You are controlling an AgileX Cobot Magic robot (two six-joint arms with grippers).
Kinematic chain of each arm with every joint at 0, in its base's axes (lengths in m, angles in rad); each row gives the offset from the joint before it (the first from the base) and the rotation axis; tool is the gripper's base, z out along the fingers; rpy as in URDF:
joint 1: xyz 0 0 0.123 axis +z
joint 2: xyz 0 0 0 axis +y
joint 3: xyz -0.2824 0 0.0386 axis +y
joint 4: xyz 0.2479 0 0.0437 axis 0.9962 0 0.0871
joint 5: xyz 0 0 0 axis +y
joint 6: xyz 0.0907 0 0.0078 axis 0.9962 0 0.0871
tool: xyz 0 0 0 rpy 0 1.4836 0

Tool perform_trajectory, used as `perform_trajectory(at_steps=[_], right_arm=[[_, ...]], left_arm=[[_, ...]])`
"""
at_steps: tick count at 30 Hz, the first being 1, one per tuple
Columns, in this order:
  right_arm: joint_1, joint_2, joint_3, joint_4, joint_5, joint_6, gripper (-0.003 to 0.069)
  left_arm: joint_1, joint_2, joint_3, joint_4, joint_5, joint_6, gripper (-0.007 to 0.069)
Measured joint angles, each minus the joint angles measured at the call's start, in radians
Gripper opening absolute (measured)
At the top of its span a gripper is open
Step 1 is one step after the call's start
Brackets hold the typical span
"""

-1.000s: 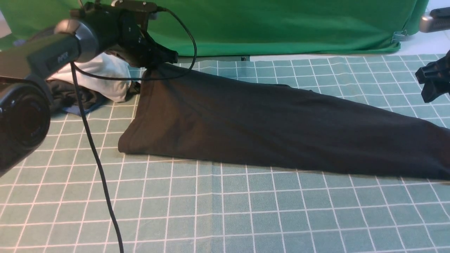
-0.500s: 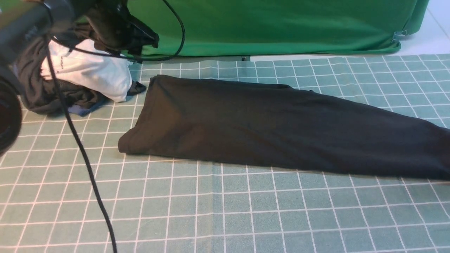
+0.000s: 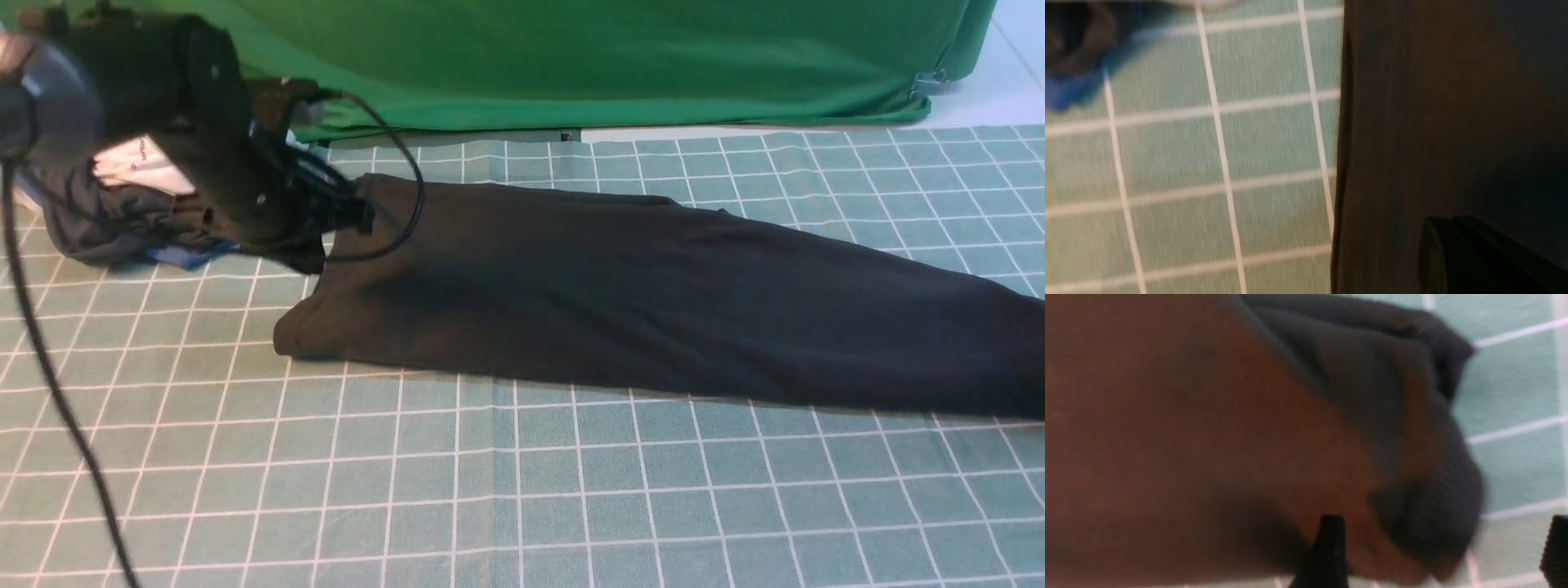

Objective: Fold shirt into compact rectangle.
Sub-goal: 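Pull the folded dark garment lengthwise by its ends to straighten it flat on the table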

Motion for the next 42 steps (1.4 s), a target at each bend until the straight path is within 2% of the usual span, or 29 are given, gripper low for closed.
perform_trajectory(at_steps=[6, 11, 13, 14, 15, 16, 17, 18, 20, 21, 24, 28, 30, 32, 35, 38, 42], right_arm=[[0.0, 0.06, 0.002, 0.056, -0.008, -0.036, 0.0553], [0.0, 0.06, 0.002, 0.068, -0.01, -0.038, 0.0538], [0.0, 0.06, 0.002, 0.07, -0.011, -0.038, 0.0537], [0.0, 0.06, 0.002, 0.07, -0.011, -0.038, 0.0537], [0.0, 0.06, 0.002, 0.07, -0.011, -0.038, 0.0537], [0.0, 0.06, 0.002, 0.07, -0.011, -0.038, 0.0537], [0.0, 0.06, 0.002, 0.07, -0.011, -0.038, 0.0537], [0.0, 0.06, 0.002, 0.07, -0.011, -0.038, 0.0537], [0.0, 0.06, 0.002, 0.071, -0.011, -0.038, 0.0536], [0.0, 0.06, 0.002, 0.071, -0.011, -0.038, 0.0536], [0.0, 0.06, 0.002, 0.073, -0.008, -0.038, 0.0536], [0.0, 0.06, 0.002, 0.075, 0.007, -0.038, 0.0536], [0.0, 0.06, 0.002, 0.075, 0.02, -0.038, 0.0536], [0.0, 0.06, 0.002, 0.075, 0.039, -0.04, 0.0535], [0.008, 0.049, 0.002, 0.073, 0.057, -0.055, 0.0533], [0.024, 0.025, 0.002, 0.062, 0.085, -0.06, 0.0527], [0.044, -0.023, 0.006, 0.054, 0.136, -0.063, 0.0526]], left_arm=[[0.0, -0.035, 0.06, 0.046, 0.001, -0.076, 0.0009], [0.0, -0.035, 0.063, 0.089, -0.012, -0.114, 0.0057], [0.0, -0.033, 0.063, 0.091, -0.02, -0.117, 0.0124], [0.0, -0.031, 0.063, 0.091, -0.021, -0.117, 0.0132], [0.0, -0.02, 0.063, 0.087, -0.026, -0.117, 0.0206], [0.0, -0.014, 0.063, 0.082, -0.026, -0.117, 0.0237], [0.0, 0.006, 0.063, 0.072, -0.026, -0.117, 0.0316], [0.0, 0.009, 0.063, 0.065, -0.026, -0.117, 0.0316], [0.0, 0.05, 0.063, 0.039, -0.026, -0.117, 0.0479], [0.0, 0.064, 0.064, 0.032, -0.026, -0.117, 0.0534], [0.001, 0.093, 0.064, 0.011, -0.028, -0.117, 0.0647], [0.001, 0.111, 0.064, -0.015, -0.032, -0.113, 0.0682], [0.001, 0.112, 0.063, -0.027, -0.022, -0.097, 0.0641], [0.001, 0.112, 0.062, -0.043, -0.003, -0.085, 0.0517], [0.001, 0.102, 0.062, -0.042, 0.023, -0.083, 0.0213], [0.001, 0.074, 0.062, -0.03, 0.059, -0.082, 0.0068], [0.0, 0.01, 0.078, -0.029, 0.124, -0.08, 0.0045]])
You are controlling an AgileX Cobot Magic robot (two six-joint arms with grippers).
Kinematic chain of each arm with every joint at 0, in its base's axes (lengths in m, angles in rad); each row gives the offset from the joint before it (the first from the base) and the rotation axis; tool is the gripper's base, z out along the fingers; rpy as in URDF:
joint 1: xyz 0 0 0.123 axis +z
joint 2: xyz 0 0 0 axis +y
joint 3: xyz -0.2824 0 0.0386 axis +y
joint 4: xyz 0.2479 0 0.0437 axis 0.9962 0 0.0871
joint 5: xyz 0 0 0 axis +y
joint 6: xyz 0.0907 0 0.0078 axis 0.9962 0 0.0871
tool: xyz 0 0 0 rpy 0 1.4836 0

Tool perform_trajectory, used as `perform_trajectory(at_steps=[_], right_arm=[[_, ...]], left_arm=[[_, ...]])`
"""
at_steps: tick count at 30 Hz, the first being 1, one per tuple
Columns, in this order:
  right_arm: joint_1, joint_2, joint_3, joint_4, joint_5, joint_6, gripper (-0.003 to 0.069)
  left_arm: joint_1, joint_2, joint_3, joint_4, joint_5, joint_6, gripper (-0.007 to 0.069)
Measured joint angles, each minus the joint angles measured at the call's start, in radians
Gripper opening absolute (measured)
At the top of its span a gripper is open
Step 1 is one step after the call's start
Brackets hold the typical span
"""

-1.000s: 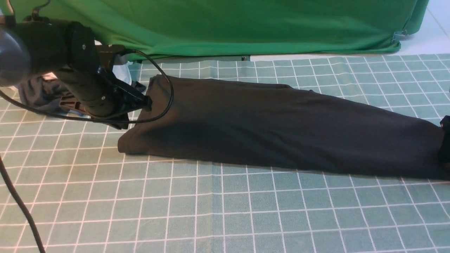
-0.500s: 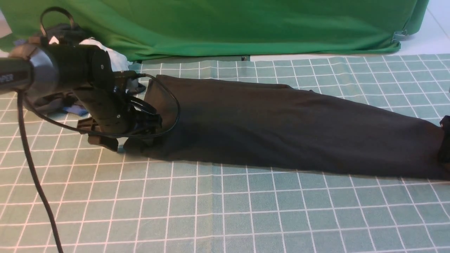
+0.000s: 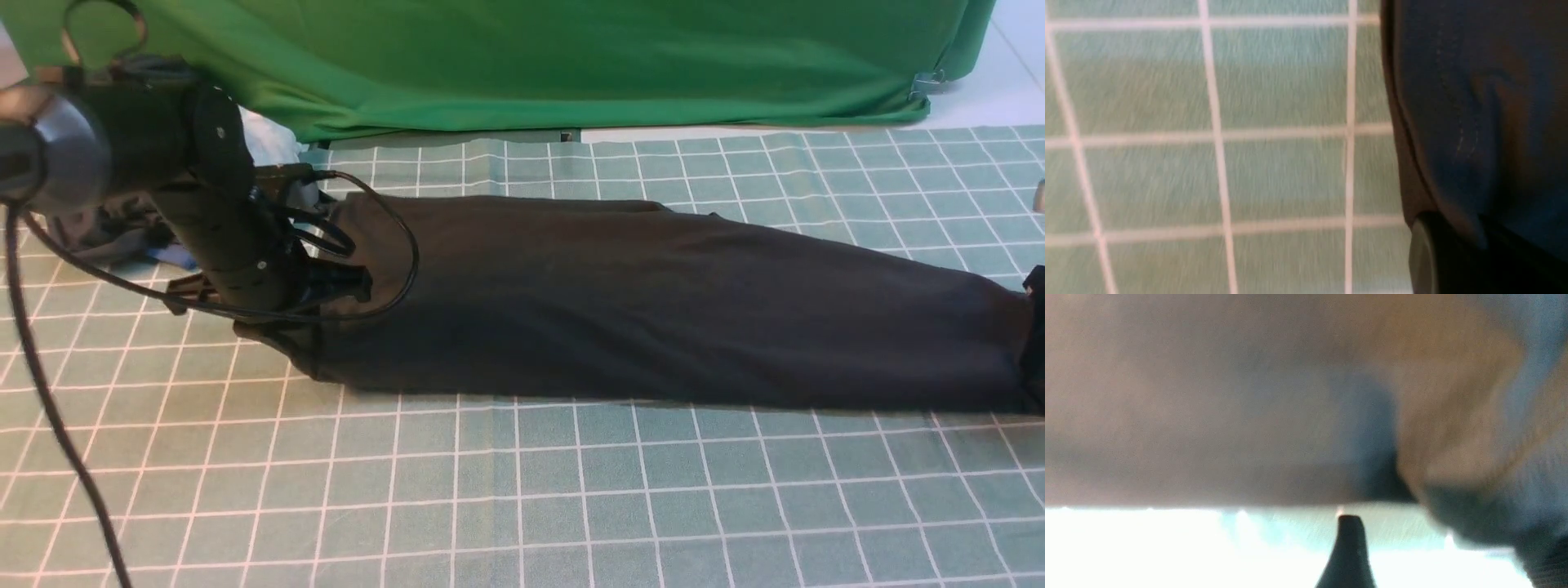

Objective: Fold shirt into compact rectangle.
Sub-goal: 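Pull the folded dark garment lengthwise by its ends to straighten it flat on the table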

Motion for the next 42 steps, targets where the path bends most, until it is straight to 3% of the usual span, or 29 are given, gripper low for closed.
perform_trajectory(at_steps=[8, 15, 19, 25, 27, 30, 33, 37, 39, 41, 42], right_arm=[[0.009, -0.185, 0.116, -0.025, -0.085, -0.012, 0.0519], [0.009, -0.185, 0.134, -0.037, -0.212, -0.019, 0.0519], [0.014, -0.176, 0.128, -0.037, -0.251, -0.029, 0.0545], [0.05, -0.07, 0.064, -0.029, -0.249, -0.052, 0.0591], [0.063, -0.038, 0.046, -0.028, -0.25, -0.052, 0.0591], [0.076, 0.006, 0.02, -0.025, -0.254, -0.052, 0.0588], [0.09, 0.073, -0.015, -0.023, -0.241, -0.034, 0.0587], [0.092, 0.13, -0.029, -0.027, -0.207, -0.025, 0.0533], [0.092, 0.132, -0.031, -0.03, -0.206, -0.03, 0.0384], [0.091, 0.132, -0.033, -0.028, -0.198, -0.03, 0.0199], [0.091, 0.132, -0.033, -0.026, -0.198, -0.03, 0.018]], left_arm=[[0.0, -0.255, 0.267, 0.0, -0.046, -0.03, 0.0045], [0.0, -0.291, 0.377, 0.077, -0.136, -0.04, 0.0067], [0.0, -0.291, 0.379, 0.136, -0.163, -0.053, 0.0146], [0.0, -0.291, 0.379, 0.209, -0.159, -0.089, 0.0463], [0.0, -0.292, 0.377, 0.221, -0.134, -0.09, 0.0525], [0.0, -0.303, 0.371, 0.237, -0.081, -0.09, 0.0552], [0.0, -0.358, 0.364, 0.249, -0.032, -0.09, 0.0476], [0.001, -0.47, 0.362, 0.174, -0.001, -0.04, 0.0255], [0.001, -0.56, 0.362, 0.09, 0.002, 0.023, 0.0106], [0.001, -0.639, 0.362, 0.023, 0.002, 0.059, 0.0043], [0.001, -0.656, 0.362, 0.018, 0.002, 0.065, 0.0036]])
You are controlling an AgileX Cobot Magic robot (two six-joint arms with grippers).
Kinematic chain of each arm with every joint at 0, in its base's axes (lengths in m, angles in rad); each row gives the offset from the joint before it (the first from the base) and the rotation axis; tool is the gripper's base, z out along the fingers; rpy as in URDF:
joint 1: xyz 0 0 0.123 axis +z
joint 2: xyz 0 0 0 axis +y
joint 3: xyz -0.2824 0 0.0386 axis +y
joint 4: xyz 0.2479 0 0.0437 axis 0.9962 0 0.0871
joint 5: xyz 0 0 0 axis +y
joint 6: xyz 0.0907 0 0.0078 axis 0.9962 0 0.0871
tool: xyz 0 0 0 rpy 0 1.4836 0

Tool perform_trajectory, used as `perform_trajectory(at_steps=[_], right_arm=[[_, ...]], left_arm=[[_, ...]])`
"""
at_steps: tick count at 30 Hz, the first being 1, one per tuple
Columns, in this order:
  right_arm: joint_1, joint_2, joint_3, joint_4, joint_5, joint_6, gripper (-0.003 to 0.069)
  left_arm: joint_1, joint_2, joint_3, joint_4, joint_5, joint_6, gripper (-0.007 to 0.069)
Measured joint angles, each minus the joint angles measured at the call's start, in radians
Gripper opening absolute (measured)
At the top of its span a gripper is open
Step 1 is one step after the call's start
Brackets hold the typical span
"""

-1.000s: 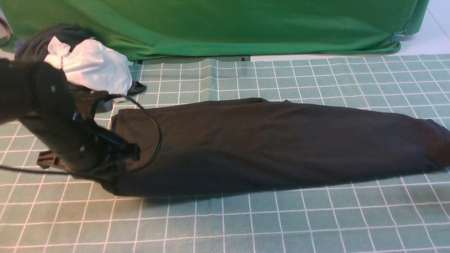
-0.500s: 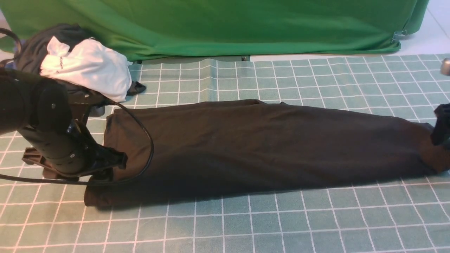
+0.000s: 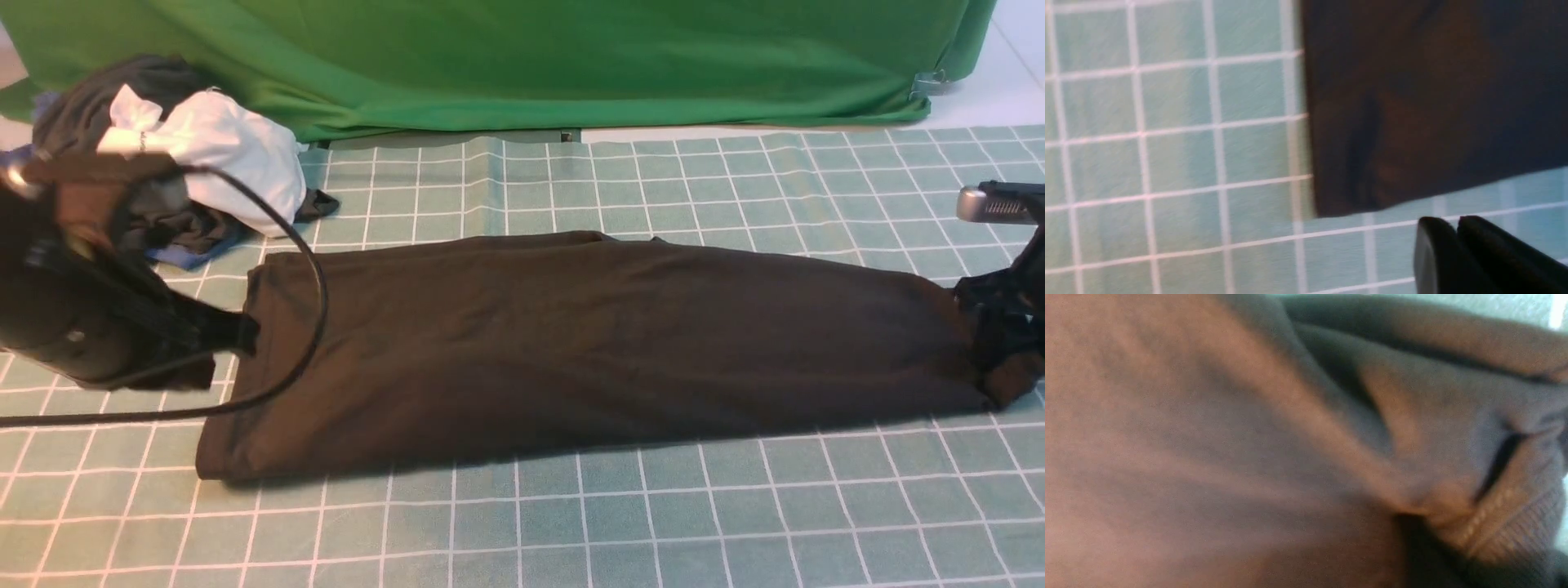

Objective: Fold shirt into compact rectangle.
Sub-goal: 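Pull the folded dark garment lengthwise by its ends to straighten it flat on the table, then fold the right end of the dark garment over onto its left end with the right gripper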

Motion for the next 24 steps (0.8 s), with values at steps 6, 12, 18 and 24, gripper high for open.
perform_trajectory(at_steps=[6, 12, 18, 24], right_arm=[[-0.013, -0.012, -0.045, -0.005, 0.054, 0.015, 0.0027], [-0.061, -0.128, -0.122, -0.086, 0.114, 0.093, 0.0022], [-0.007, -0.214, -0.197, -0.099, 0.176, 0.124, 0.0021], [0.237, -0.274, -0.307, -0.102, 0.214, 0.203, 0.0021]], left_arm=[[0.0, -0.228, 0.0, -0.034, 0.017, 0.025, 0.0011], [0.0, -0.43, 0.0, 0.076, 0.096, -0.013, 0.0013], [0.0, -0.496, 0.0, 0.093, 0.093, -0.028, 0.0013], [0.0, -0.499, 0.011, 0.083, 0.065, -0.042, 0.0013]])
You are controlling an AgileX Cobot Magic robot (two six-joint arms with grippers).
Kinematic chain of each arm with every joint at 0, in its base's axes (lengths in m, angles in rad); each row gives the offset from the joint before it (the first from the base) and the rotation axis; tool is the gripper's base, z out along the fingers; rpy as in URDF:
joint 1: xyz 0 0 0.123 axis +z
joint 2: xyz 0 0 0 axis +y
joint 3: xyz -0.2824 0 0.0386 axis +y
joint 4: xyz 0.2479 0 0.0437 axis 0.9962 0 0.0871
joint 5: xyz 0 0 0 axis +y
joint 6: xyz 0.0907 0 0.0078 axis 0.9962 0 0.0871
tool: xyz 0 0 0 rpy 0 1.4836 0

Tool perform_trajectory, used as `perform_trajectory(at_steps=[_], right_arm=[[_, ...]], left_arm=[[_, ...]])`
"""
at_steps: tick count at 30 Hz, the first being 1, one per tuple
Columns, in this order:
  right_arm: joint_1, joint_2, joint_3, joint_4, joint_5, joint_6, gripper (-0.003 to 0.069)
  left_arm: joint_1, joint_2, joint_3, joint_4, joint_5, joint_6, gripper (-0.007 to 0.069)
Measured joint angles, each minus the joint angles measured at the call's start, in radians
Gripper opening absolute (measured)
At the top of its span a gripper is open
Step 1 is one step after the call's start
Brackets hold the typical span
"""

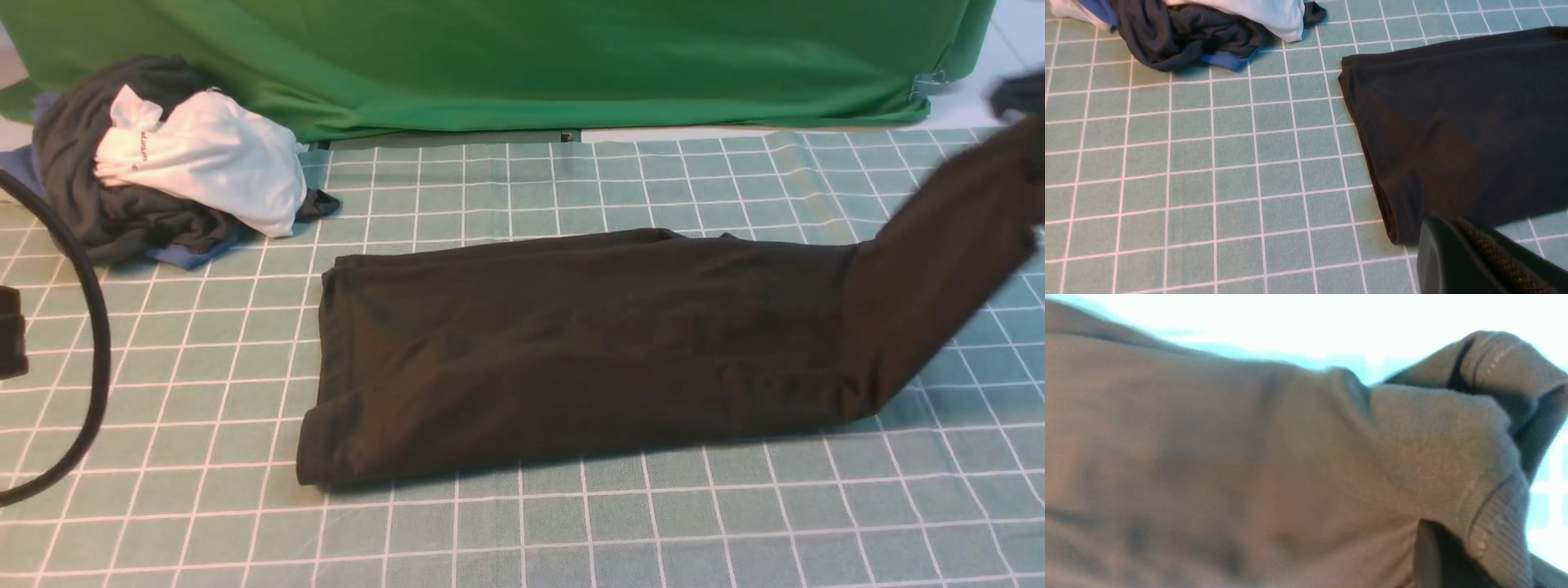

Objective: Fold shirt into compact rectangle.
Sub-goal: 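Fold the right end of the dark garment over onto its left end with the right gripper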

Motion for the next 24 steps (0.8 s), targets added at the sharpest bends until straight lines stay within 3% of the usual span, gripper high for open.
perform_trajectory(at_steps=[5, 12, 18, 24], right_arm=[[0.218, 0.004, -0.072, 0.001, -0.003, 0.091, 0.0021], [0.512, 0.085, -0.088, 0.041, -0.132, 0.226, 0.0021], [0.653, 0.199, -0.088, 0.162, -0.279, 0.25, 0.0021], [0.73, 0.307, -0.088, 0.222, -0.399, 0.267, 0.005]], left_arm=[[0.0, 0.0, 0.031, -0.026, -0.031, 0.0, 0.0013], [0.0, 0.0, 0.059, -0.079, -0.046, 0.0, 0.0013], [0.0, 0.0, 0.064, -0.079, -0.046, 0.0, 0.0013], [0.0, 0.0, 0.064, -0.079, -0.046, 0.001, 0.0013]])
